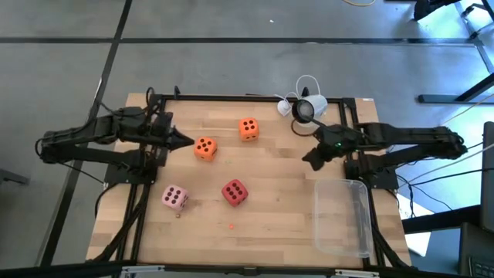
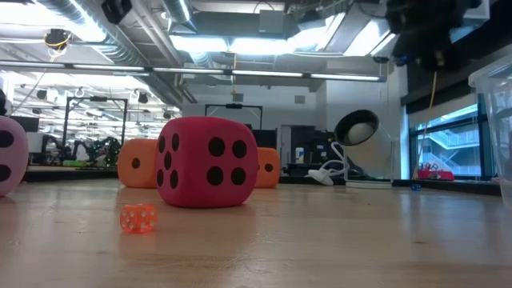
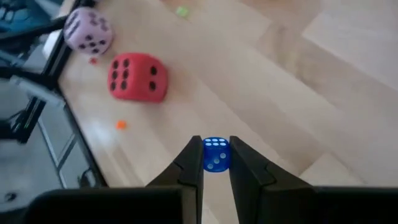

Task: Pick & Place Dice
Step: Put the blue small die into the transparent bin

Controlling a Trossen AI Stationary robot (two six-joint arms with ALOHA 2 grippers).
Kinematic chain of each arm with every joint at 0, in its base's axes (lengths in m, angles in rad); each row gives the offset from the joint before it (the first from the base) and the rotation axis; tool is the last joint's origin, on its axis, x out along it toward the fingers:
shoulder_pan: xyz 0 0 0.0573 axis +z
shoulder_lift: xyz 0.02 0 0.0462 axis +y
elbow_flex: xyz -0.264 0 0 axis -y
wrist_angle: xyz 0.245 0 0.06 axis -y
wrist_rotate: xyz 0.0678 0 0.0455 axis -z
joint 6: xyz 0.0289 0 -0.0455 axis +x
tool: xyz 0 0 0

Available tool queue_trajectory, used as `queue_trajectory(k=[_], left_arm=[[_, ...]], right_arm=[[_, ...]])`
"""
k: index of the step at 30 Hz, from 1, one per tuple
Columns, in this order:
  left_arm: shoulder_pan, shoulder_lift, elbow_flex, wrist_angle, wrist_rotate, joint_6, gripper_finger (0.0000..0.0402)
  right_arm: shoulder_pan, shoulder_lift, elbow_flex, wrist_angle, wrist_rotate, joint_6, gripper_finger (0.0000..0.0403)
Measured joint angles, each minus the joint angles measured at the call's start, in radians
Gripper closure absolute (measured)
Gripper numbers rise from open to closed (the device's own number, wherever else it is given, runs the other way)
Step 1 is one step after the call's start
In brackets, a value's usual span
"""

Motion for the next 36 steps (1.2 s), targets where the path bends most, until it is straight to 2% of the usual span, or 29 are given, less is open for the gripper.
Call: queue_trajectory(k=[11,17,26,31,36], left_arm=[[0.0,0.101,0.0,0.026,-0.013,-0.008,0.0398],[0.0,0.114,0.0,0.067,-0.005,-0.006,0.0398],[0.0,0.109,0.0,0.097,-0.004,0.002,0.0398],[0.0,0.109,0.0,0.098,0.022,0.002,0.0398],[0.0,0.111,0.0,0.098,0.028,0.003,0.0398]], right_arm=[[0.216,-0.128,0.0,-0.055,0.001,0.108,0.0355],[0.325,-0.133,0.044,-0.116,-0.057,0.166,0.0355],[0.461,0.04,0.341,-0.55,0.034,0.232,0.0355],[0.553,0.188,0.408,-0.582,-0.002,0.249,0.0355],[0.648,0.305,0.427,-0.583,-0.005,0.336,0.0355]])
